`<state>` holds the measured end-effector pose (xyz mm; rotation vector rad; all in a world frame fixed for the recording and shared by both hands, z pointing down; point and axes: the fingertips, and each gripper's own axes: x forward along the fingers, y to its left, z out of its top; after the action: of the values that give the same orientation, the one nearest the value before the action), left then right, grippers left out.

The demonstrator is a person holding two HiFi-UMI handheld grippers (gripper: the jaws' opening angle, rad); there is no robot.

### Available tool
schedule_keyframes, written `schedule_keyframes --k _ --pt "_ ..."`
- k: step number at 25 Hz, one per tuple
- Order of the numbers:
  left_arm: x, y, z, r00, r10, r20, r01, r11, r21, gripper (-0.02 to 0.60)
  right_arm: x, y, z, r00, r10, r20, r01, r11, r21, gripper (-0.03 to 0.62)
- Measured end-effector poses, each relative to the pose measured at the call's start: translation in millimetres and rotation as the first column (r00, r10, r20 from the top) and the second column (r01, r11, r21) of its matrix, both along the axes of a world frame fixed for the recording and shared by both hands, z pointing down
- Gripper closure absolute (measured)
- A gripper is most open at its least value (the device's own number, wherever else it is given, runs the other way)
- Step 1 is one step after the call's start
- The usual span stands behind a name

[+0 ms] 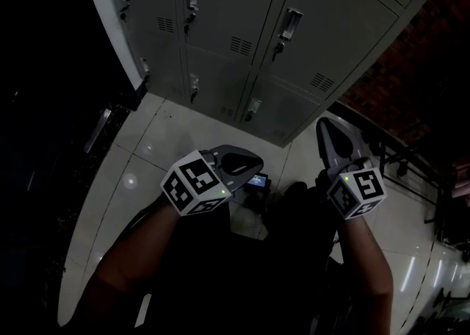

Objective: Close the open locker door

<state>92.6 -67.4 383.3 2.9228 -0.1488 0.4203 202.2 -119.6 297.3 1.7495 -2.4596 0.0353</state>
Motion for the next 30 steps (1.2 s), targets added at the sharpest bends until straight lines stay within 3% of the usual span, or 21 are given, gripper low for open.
schedule_keyframes --k 12,19,30 --pt "3.4 3.6 0.9 1.0 0.011 0.011 -0.012 1.0 0.019 0.569 10.0 59.8 43.9 0.998 -0.004 0.063 0.009 0.996 -0.086 0.592" --pt "7.3 5.4 1.2 1.0 0.02 0.013 -0.021 1.0 0.02 0.569 11.0 74.6 71.1 0.995 -0.018 0.097 0.032 0.988 -0.148 0.592" --pt "12.1 5.3 2.2 0.999 0.029 0.02 -0.03 0.999 0.018 0.569 4.0 79.6 76.1 0.994 -0.066 0.085 0.08 0.983 -0.165 0.592"
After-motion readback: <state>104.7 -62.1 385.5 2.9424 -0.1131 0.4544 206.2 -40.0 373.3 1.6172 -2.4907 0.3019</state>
